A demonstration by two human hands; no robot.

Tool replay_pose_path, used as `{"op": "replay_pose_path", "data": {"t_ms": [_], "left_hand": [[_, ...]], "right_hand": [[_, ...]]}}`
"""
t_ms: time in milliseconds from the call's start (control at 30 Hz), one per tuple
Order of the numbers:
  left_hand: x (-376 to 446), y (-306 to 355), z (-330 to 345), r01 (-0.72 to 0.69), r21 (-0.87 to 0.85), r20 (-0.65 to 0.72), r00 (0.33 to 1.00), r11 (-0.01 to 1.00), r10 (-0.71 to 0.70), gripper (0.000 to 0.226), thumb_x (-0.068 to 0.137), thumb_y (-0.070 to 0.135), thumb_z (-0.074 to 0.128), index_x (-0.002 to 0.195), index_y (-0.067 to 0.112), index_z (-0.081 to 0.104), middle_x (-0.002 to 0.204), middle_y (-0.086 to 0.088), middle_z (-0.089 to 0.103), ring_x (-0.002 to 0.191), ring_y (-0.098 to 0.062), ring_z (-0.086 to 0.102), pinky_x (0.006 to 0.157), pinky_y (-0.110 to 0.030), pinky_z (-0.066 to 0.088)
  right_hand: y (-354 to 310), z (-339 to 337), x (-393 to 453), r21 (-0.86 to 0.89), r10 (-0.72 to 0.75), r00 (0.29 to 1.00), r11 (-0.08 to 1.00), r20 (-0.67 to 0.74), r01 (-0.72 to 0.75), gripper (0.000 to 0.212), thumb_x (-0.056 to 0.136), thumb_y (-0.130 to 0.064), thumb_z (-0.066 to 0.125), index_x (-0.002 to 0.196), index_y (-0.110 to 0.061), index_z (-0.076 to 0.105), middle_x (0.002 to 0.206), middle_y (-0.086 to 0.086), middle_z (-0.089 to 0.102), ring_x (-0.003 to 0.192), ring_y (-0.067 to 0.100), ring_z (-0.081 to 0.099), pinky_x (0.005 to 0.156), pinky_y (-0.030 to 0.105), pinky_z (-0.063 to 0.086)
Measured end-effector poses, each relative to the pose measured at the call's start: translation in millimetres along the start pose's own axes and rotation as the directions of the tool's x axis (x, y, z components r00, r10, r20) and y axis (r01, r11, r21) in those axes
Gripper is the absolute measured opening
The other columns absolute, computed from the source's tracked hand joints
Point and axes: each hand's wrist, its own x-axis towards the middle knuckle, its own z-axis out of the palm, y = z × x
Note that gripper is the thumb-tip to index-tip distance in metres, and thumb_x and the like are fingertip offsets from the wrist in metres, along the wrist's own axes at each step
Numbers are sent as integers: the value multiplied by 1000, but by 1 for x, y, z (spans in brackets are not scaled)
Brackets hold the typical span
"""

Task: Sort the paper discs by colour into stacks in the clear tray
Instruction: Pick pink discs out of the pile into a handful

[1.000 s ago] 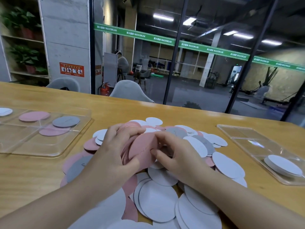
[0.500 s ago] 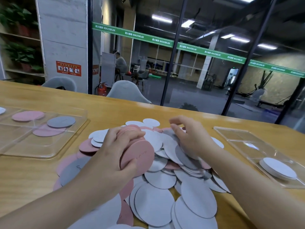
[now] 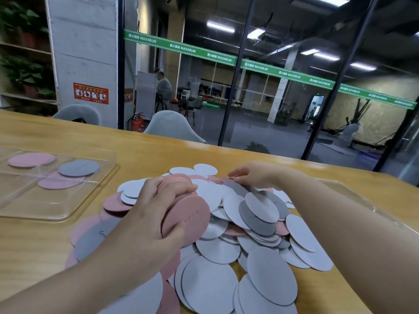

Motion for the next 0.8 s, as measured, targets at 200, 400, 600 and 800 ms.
{"op": "replay_pose_path", "data": {"t_ms": [200,400,600,800], "left_hand": [[0,-1,0,1,9,2,1000,1000,-1,56,69,32,47,112,65,35,122,34,29,118,15,33,81,0,32],[0,-1,0,11,1,2,1000,1000,-11,56,68,32,47,113,64,36,123,33,30,115,16,34,80,-3,33],[0,-1,0,10,4,1,1000,1000,-10,56,68,32,48,113,63,36,123,32,30,115,17,34,81,-5,33],[0,-1,0,23,-17,-3,1000,1000,-23,56,68,31,48,112,64,37,122,33,30,115,17,34,81,-7,33]], "right_hand": [[3,-2,-6,127,18,997,992,76,-28,43,96,-28,51,138,-24,45,140,-3,48,117,16,53,93,23,41],[11,3,-9,151,-50,991,986,-125,69,45,89,-24,61,132,-26,50,131,-5,53,107,13,55,74,17,44],[15,20,-10,203,-69,910,965,-409,164,52,84,-19,69,131,-23,48,112,-5,51,96,10,51,81,26,52],[6,23,-24,275,-69,778,912,-625,303,16,91,-12,59,104,-22,61,93,-8,60,92,15,56,75,19,44]]}}
